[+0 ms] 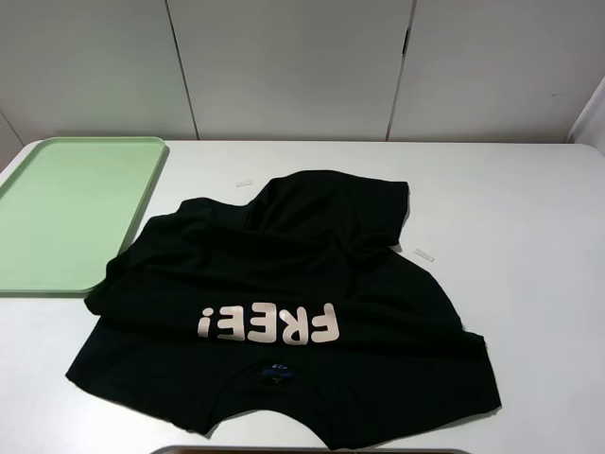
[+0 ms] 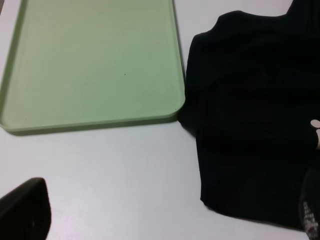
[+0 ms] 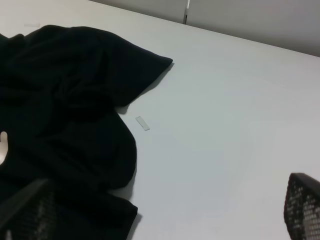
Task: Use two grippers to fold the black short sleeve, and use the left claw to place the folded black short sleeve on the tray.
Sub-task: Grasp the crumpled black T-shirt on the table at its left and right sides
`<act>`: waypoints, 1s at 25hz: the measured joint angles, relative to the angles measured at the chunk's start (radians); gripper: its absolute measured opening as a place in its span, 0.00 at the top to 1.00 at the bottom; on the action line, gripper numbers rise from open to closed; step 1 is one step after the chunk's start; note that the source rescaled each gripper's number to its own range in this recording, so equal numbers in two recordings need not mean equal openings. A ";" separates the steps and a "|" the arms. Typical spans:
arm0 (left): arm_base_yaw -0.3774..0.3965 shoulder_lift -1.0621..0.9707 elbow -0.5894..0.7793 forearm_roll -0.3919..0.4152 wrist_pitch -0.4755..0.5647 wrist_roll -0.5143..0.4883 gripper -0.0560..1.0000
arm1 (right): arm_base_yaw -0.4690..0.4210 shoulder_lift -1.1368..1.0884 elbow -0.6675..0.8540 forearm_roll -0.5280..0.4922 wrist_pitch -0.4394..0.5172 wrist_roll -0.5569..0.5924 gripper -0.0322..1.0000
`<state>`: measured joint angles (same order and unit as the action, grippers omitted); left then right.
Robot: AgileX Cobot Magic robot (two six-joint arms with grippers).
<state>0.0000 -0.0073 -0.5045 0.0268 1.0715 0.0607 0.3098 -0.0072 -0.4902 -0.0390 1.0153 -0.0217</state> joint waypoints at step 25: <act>0.000 0.000 0.000 0.000 0.000 0.000 0.00 | 0.000 0.000 0.000 0.000 0.000 0.000 0.00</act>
<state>0.0000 -0.0073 -0.5045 0.0268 1.0715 0.0607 0.3098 -0.0072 -0.4902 -0.0390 1.0153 -0.0217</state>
